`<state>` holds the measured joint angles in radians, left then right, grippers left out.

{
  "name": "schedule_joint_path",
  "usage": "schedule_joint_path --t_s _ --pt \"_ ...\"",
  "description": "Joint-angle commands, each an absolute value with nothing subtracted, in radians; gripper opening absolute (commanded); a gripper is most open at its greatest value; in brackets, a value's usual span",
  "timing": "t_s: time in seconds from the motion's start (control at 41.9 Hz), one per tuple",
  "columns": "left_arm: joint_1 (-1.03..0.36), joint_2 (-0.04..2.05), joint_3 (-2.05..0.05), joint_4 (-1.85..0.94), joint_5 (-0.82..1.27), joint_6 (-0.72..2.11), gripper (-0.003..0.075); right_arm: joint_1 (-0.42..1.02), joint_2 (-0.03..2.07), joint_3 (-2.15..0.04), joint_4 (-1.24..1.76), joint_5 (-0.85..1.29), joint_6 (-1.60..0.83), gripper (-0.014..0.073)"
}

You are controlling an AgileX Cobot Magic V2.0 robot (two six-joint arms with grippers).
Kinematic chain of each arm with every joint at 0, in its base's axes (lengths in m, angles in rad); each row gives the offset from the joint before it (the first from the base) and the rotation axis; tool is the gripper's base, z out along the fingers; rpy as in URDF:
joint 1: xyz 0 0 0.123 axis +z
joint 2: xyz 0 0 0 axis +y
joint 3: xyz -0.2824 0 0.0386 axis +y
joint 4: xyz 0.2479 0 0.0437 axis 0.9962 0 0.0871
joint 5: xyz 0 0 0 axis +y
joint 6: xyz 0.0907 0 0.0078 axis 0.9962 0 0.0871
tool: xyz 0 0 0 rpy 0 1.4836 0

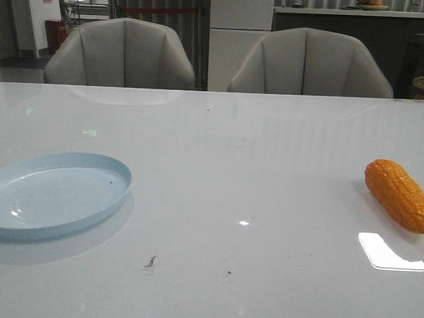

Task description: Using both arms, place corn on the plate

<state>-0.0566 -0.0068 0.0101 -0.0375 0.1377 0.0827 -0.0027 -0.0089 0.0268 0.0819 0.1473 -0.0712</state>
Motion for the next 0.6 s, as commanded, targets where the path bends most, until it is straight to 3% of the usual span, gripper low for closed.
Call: schedule_joint_path --t_s 0.0,0.573 --pt "-0.053 -0.026 0.049 -0.047 0.05 0.073 0.0094 -0.001 -0.035 0.006 0.084 0.052 -0.07 0.0032" --pt "-0.053 -0.026 0.049 -0.047 0.025 0.073 0.0094 -0.001 -0.035 0.006 0.084 0.051 -0.07 0.0032"
